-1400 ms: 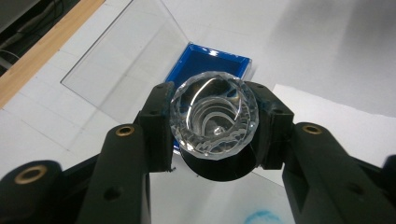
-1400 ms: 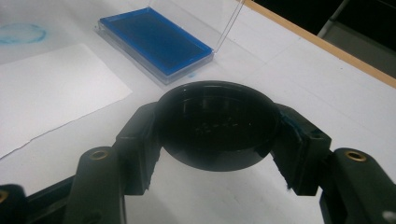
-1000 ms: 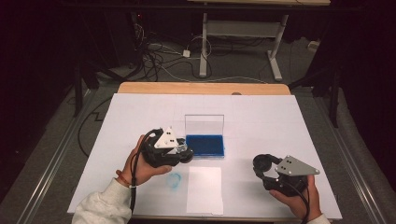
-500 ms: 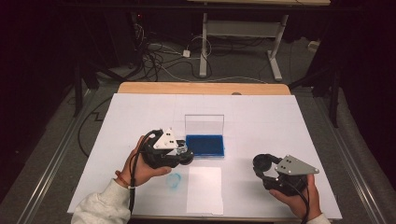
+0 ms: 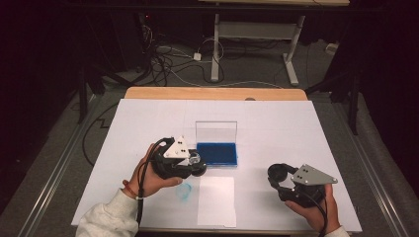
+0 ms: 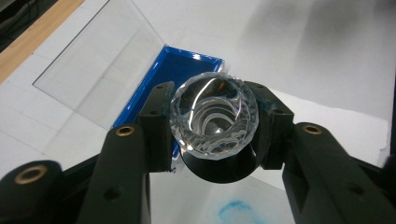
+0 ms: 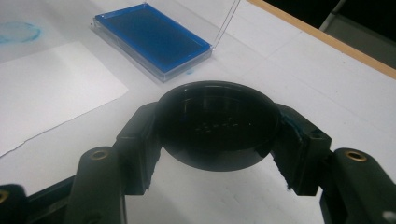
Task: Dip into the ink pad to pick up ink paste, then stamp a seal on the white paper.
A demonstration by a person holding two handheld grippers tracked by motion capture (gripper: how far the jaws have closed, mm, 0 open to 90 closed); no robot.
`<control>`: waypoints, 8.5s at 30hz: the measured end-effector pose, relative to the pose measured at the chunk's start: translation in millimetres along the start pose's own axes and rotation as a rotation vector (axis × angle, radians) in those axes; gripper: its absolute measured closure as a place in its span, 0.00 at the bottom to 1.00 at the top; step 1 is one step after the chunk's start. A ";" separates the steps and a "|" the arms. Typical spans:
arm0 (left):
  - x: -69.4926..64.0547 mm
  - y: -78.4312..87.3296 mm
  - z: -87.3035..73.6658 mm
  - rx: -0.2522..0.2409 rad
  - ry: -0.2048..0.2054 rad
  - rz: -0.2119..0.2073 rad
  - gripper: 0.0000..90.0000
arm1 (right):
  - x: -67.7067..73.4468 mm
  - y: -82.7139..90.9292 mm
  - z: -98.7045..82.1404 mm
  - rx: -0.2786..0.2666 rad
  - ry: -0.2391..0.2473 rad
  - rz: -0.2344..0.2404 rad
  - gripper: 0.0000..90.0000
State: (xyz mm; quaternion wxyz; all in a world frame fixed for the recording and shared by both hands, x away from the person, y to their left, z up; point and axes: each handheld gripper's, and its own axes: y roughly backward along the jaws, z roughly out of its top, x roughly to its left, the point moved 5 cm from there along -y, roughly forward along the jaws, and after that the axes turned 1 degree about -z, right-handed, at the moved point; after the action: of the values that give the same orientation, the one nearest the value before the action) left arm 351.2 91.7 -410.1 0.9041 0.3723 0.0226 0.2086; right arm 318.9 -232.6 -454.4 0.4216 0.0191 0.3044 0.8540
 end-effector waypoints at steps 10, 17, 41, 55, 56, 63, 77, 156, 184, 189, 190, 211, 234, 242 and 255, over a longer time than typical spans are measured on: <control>-9.0 -1.4 3.9 0.011 -0.027 -0.032 0.61 | -1.3 -0.4 -0.4 0.002 -0.014 -0.002 0.43; -13.0 -1.1 6.0 0.007 -0.041 -0.035 0.61 | -0.1 -1.9 -0.3 0.010 -0.003 0.003 0.43; -22.4 -9.5 10.1 0.021 -0.059 -0.067 0.61 | 0.1 -1.5 -2.8 0.019 -0.001 0.005 0.43; -31.2 -9.4 13.7 0.023 -0.076 -0.084 0.61 | 1.7 0.0 -0.4 0.012 0.005 0.006 0.43; -32.8 -9.7 14.9 0.023 -0.085 -0.087 0.61 | 2.4 -0.1 -0.2 0.012 0.006 0.008 0.43; -46.4 -20.0 20.4 0.045 -0.123 -0.134 0.61 | 5.4 1.1 -0.5 0.026 0.032 0.008 0.43; -67.8 -48.3 15.9 0.113 -0.144 -0.163 0.61 | 6.7 2.9 1.3 0.029 0.022 0.002 0.43; -69.3 -76.6 -14.9 0.181 -0.089 -0.186 0.61 | 8.9 1.9 0.8 0.031 0.026 0.008 0.43; -69.1 -77.8 -14.5 0.181 -0.081 -0.189 0.61 | 10.3 -0.4 0.7 0.038 0.031 0.013 0.43; -69.7 -77.0 -15.7 0.183 -0.083 -0.185 0.61 | 11.7 0.5 1.9 0.035 0.033 0.015 0.43; -70.3 -76.9 -15.7 0.185 -0.087 -0.182 0.61 | 11.7 0.2 1.9 0.034 0.035 0.015 0.43; -50.1 -44.4 4.8 0.065 -0.062 -0.151 0.61 | 7.7 3.7 1.6 0.016 0.031 0.009 0.43; -66.3 -67.5 -9.5 0.148 -0.105 -0.208 0.61 | 7.9 3.2 1.0 0.023 0.039 0.015 0.43; -67.1 -73.5 -15.6 0.170 -0.118 -0.206 0.61 | 8.3 3.1 0.8 0.026 0.037 0.016 0.43; -69.9 -74.5 -19.4 0.178 -0.122 -0.199 0.61 | 9.0 3.5 0.9 0.028 0.040 0.015 0.43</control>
State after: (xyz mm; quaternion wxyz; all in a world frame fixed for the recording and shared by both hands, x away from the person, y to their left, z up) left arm 310.4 29.6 -483.0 0.8833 0.4590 0.0228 0.0921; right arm 311.0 -227.1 -453.8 0.4085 0.0101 0.3244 0.8531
